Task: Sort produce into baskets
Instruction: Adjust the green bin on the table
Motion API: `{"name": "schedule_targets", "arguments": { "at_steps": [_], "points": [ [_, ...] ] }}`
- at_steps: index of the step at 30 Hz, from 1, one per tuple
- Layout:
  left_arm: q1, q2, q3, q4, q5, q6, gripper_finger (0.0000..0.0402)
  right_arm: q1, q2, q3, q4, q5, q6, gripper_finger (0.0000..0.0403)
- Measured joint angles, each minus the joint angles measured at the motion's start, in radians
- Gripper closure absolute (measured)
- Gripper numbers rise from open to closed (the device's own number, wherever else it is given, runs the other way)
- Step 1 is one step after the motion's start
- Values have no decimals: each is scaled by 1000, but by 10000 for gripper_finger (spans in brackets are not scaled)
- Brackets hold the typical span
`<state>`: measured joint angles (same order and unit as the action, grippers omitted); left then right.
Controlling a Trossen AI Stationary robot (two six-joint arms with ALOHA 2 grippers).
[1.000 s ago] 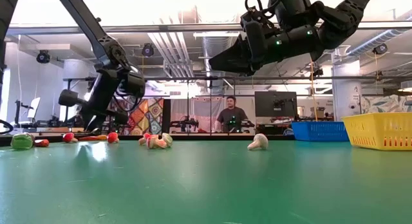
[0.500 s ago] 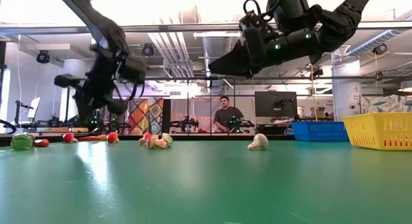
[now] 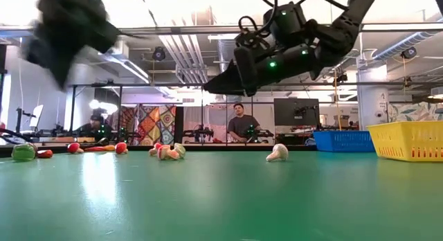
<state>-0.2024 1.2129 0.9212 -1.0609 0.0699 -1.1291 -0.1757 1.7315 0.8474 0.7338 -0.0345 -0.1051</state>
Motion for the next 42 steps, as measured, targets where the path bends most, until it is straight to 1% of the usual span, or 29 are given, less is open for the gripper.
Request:
{"name": "schedule_targets", "arguments": {
  "at_steps": [4,7,10,13,16,19,22,28,34,38,42],
  "points": [
    [-265,-8,0,33,161,-365,391,0,8,31,-8,0,0,207],
    [-423,2,0,63,217,-581,370,0,6,56,-8,0,5,207],
    [-517,11,0,58,224,-720,347,1,6,88,-32,0,19,207],
    [-572,27,0,63,225,-793,326,3,6,120,-77,0,27,207],
    [-595,51,0,65,247,-793,302,8,6,141,-128,0,26,207],
    [-601,81,0,59,285,-751,278,13,6,148,-157,0,21,207],
    [-600,113,0,57,289,-705,263,18,6,148,-172,0,18,207],
    [-599,179,-1,42,292,-632,258,26,6,147,-231,0,15,207],
    [-581,235,-1,-11,295,-454,255,39,6,147,-286,-3,15,207],
    [-562,261,-2,-90,298,-370,243,50,6,146,-328,-3,15,207],
    [-555,281,-2,-76,301,-272,227,58,6,145,-356,-4,15,207]
  ]
}}
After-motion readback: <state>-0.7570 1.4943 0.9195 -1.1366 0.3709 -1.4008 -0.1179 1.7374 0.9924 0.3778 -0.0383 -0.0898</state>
